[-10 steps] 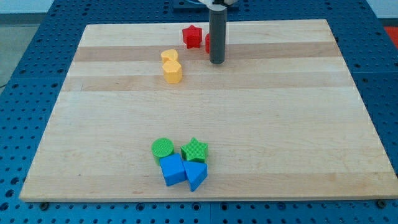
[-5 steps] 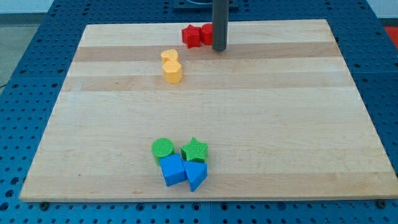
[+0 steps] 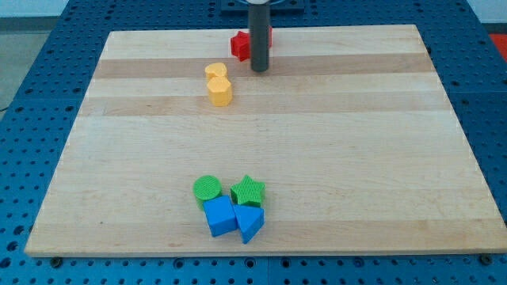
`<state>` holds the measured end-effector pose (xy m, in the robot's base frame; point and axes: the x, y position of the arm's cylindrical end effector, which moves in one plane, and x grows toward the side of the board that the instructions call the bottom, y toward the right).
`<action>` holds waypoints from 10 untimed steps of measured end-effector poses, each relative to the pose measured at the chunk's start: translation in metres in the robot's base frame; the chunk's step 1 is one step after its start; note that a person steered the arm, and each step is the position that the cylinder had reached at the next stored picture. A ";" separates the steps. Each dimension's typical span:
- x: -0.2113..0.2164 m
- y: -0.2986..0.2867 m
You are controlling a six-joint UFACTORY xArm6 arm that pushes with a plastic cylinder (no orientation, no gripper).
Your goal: Place the red blocks at the top center of the board
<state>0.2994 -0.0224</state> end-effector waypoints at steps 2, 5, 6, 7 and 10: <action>-0.024 -0.044; 0.017 -0.042; 0.001 -0.042; -0.019 -0.042; 0.006 -0.009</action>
<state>0.3055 -0.0315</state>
